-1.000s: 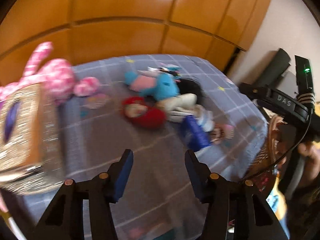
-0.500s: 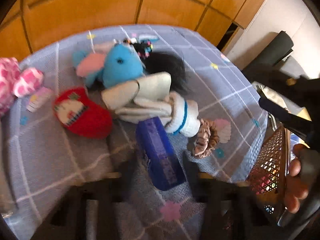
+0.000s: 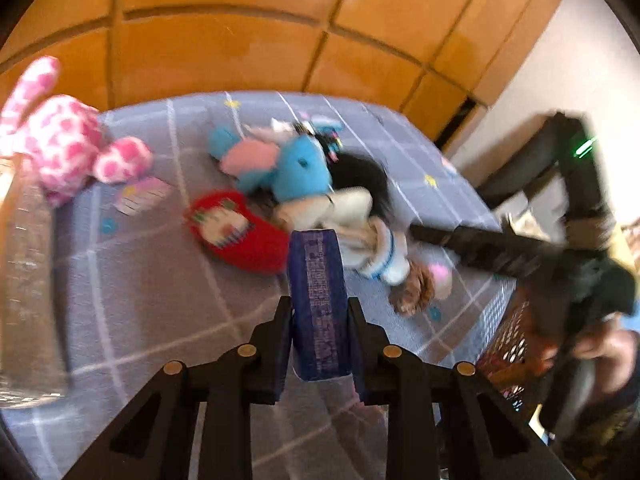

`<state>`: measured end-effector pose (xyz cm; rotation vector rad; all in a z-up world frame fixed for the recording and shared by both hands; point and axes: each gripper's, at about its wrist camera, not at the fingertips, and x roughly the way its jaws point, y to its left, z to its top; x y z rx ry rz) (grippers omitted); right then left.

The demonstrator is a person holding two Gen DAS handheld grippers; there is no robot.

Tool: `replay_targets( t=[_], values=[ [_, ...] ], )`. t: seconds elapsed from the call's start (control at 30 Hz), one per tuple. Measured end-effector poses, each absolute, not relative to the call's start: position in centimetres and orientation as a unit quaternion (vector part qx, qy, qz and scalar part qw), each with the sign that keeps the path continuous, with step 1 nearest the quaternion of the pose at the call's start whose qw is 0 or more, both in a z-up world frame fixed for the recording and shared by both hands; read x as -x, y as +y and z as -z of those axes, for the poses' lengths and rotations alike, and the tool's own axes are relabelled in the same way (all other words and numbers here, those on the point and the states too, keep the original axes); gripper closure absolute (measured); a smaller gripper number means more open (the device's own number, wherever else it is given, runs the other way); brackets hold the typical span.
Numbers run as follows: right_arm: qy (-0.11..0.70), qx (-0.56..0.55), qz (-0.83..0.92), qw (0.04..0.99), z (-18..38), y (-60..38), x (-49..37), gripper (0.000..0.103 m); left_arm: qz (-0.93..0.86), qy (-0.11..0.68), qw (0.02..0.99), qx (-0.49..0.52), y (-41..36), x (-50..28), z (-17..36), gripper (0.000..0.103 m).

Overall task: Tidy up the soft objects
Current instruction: 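Move the left tool to the blue tissue pack and grasp it, then carry blue tissue pack into tray with left tool while right tool grasps knit glove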

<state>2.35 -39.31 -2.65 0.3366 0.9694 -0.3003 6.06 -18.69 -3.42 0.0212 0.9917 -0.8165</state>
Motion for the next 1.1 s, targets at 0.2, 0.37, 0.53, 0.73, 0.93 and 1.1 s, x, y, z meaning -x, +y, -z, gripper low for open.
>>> replay_targets(
  t=[0.2, 0.37, 0.53, 0.73, 0.93, 1.1],
  values=[
    [0.555, -0.093, 0.101, 0.82, 6.0, -36.6, -6.9, 0.02, 0.347, 0.42, 0.838, 0.014, -13.8, -9.0, -0.9, 0.077],
    [0.562, -0.054, 0.132, 0.815, 7.3, -36.1, -9.0, 0.02, 0.28, 0.386, 0.878, 0.045, -7.2, -13.2, -4.3, 0.077],
    [0.573, -0.071, 0.139, 0.804, 9.2, -36.9, -9.5, 0.02, 0.195, 0.37, 0.906, 0.064, -0.3, -16.5, -4.9, 0.077],
    [0.579, -0.079, 0.133, 0.801, 9.7, -37.3, -9.6, 0.02, 0.123, 0.371, 0.915, 0.104, 7.2, -16.3, -3.8, 0.077],
    [0.581, -0.053, 0.134, 0.801, 9.8, -36.6, -9.8, 0.025, 0.077, 0.376, 0.914, 0.132, 12.4, -13.2, -1.8, 0.077],
    [0.581, -0.044, 0.136, 0.801, 9.7, -36.4, -9.8, 0.027, 0.053, 0.373, 0.915, 0.145, 14.9, -9.7, -1.3, 0.077]
  ],
)
